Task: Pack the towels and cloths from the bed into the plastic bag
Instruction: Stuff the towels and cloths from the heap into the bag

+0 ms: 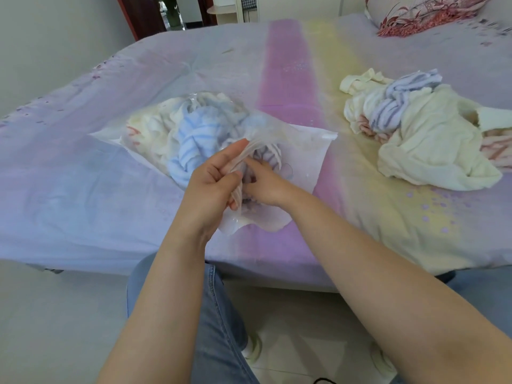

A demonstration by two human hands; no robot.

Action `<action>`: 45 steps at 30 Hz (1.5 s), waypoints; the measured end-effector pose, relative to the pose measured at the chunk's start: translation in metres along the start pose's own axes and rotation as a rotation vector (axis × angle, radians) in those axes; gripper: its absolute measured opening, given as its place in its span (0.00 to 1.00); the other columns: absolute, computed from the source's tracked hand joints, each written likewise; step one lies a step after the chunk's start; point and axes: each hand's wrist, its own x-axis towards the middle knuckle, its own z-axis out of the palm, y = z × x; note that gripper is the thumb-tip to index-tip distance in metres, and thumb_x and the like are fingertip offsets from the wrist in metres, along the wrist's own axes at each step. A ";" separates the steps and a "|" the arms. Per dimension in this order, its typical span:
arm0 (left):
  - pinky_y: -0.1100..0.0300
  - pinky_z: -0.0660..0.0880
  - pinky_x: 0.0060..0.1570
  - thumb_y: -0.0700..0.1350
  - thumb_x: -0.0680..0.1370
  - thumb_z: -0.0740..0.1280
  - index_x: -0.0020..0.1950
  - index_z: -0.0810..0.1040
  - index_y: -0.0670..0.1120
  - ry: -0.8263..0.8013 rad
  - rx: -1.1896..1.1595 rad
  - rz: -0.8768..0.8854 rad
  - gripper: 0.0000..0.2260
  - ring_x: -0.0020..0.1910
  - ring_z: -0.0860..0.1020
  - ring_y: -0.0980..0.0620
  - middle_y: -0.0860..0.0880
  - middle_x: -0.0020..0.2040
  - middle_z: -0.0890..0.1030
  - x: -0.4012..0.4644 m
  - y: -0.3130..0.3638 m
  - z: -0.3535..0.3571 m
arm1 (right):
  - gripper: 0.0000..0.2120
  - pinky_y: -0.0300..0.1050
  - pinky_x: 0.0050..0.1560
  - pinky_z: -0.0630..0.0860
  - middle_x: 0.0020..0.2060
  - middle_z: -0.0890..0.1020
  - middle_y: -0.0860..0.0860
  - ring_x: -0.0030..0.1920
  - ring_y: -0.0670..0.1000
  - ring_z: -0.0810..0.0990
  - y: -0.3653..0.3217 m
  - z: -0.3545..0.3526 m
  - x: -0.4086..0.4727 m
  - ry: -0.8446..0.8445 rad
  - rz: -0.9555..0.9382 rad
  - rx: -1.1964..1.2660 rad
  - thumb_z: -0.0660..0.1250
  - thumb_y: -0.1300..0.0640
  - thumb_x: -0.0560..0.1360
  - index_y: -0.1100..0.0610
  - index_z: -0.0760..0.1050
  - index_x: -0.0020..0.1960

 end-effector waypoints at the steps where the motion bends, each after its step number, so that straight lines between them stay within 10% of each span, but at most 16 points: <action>1: 0.68 0.69 0.27 0.30 0.78 0.58 0.66 0.76 0.52 0.009 0.036 0.003 0.23 0.23 0.69 0.58 0.55 0.37 0.84 0.001 0.000 0.004 | 0.39 0.50 0.60 0.69 0.62 0.68 0.49 0.52 0.48 0.66 0.004 -0.004 -0.007 -0.024 -0.010 0.015 0.63 0.50 0.67 0.46 0.54 0.76; 6: 0.69 0.71 0.29 0.35 0.80 0.59 0.68 0.75 0.52 0.034 0.152 0.039 0.20 0.25 0.74 0.56 0.49 0.60 0.81 0.005 0.003 0.025 | 0.30 0.33 0.54 0.67 0.72 0.66 0.53 0.59 0.49 0.73 0.006 -0.027 -0.056 0.060 -0.083 -0.079 0.57 0.65 0.77 0.49 0.58 0.76; 9: 0.63 0.77 0.49 0.37 0.80 0.60 0.67 0.76 0.52 0.046 0.201 0.077 0.18 0.53 0.80 0.45 0.48 0.64 0.80 0.009 0.000 0.032 | 0.25 0.39 0.51 0.73 0.62 0.76 0.46 0.56 0.49 0.78 0.008 -0.047 -0.089 0.168 -0.032 -0.085 0.58 0.61 0.78 0.45 0.64 0.72; 12: 0.44 0.74 0.62 0.41 0.80 0.60 0.67 0.76 0.53 0.073 0.228 0.089 0.17 0.65 0.76 0.45 0.53 0.65 0.79 0.009 -0.003 0.040 | 0.17 0.49 0.57 0.73 0.61 0.79 0.48 0.58 0.53 0.77 0.026 -0.078 -0.112 0.726 0.038 -0.194 0.60 0.60 0.76 0.48 0.74 0.63; 15: 0.40 0.73 0.62 0.42 0.80 0.61 0.67 0.76 0.54 0.117 0.250 0.093 0.16 0.65 0.75 0.43 0.55 0.66 0.78 0.009 -0.002 0.045 | 0.25 0.60 0.71 0.55 0.76 0.58 0.52 0.74 0.60 0.58 0.059 -0.125 -0.126 1.131 0.348 -0.429 0.65 0.59 0.73 0.47 0.68 0.68; 17: 0.40 0.74 0.62 0.42 0.80 0.60 0.67 0.76 0.54 0.124 0.253 0.088 0.17 0.65 0.75 0.44 0.56 0.66 0.78 0.008 -0.002 0.046 | 0.37 0.65 0.71 0.51 0.78 0.48 0.54 0.75 0.62 0.53 0.085 -0.150 -0.132 1.000 0.646 -0.298 0.66 0.54 0.74 0.45 0.50 0.76; 20: 0.40 0.73 0.62 0.42 0.81 0.59 0.67 0.76 0.54 0.125 0.252 0.078 0.17 0.65 0.75 0.42 0.55 0.65 0.78 0.008 -0.006 0.046 | 0.34 0.61 0.65 0.60 0.70 0.68 0.60 0.68 0.63 0.67 0.121 -0.154 -0.142 0.846 0.825 -0.308 0.62 0.49 0.75 0.53 0.51 0.76; 24: 0.43 0.75 0.62 0.44 0.81 0.59 0.66 0.76 0.55 0.145 0.240 0.067 0.16 0.64 0.76 0.49 0.56 0.65 0.78 0.008 -0.010 0.048 | 0.10 0.53 0.54 0.67 0.47 0.82 0.59 0.50 0.63 0.78 0.121 -0.134 -0.151 0.944 0.567 -0.409 0.58 0.52 0.76 0.58 0.73 0.50; 32: 0.39 0.72 0.61 0.44 0.81 0.59 0.65 0.77 0.54 0.139 0.242 0.064 0.15 0.64 0.75 0.39 0.54 0.63 0.80 0.012 -0.010 0.049 | 0.22 0.51 0.45 0.73 0.45 0.80 0.54 0.47 0.60 0.78 0.042 -0.044 -0.162 0.547 0.108 -0.441 0.54 0.43 0.67 0.53 0.81 0.47; 36: 0.44 0.77 0.55 0.44 0.81 0.60 0.65 0.78 0.53 0.118 0.233 0.079 0.14 0.62 0.77 0.44 0.54 0.62 0.80 0.012 -0.011 0.045 | 0.22 0.46 0.60 0.70 0.55 0.67 0.46 0.56 0.52 0.72 0.018 -0.037 -0.164 0.693 0.013 -0.170 0.62 0.43 0.66 0.57 0.79 0.50; 38: 0.61 0.78 0.36 0.44 0.82 0.60 0.65 0.78 0.54 0.104 0.213 0.061 0.14 0.54 0.80 0.50 0.53 0.62 0.81 0.012 -0.010 0.044 | 0.22 0.41 0.66 0.63 0.62 0.64 0.48 0.64 0.50 0.67 0.011 -0.048 -0.161 0.813 -0.056 -0.043 0.62 0.43 0.66 0.57 0.79 0.51; 41: 0.70 0.69 0.25 0.44 0.82 0.60 0.65 0.78 0.54 0.099 0.183 0.038 0.14 0.41 0.76 0.57 0.52 0.60 0.81 0.013 -0.010 0.043 | 0.15 0.41 0.71 0.59 0.72 0.63 0.51 0.72 0.49 0.62 0.007 -0.075 -0.143 0.822 -0.089 0.157 0.66 0.50 0.69 0.42 0.74 0.55; 45: 0.69 0.69 0.24 0.45 0.82 0.60 0.64 0.78 0.55 0.095 0.153 0.037 0.14 0.38 0.74 0.58 0.52 0.60 0.82 0.015 -0.008 0.042 | 0.16 0.41 0.45 0.77 0.47 0.83 0.51 0.46 0.47 0.82 0.015 -0.135 -0.111 0.956 -0.056 1.136 0.68 0.54 0.71 0.59 0.77 0.57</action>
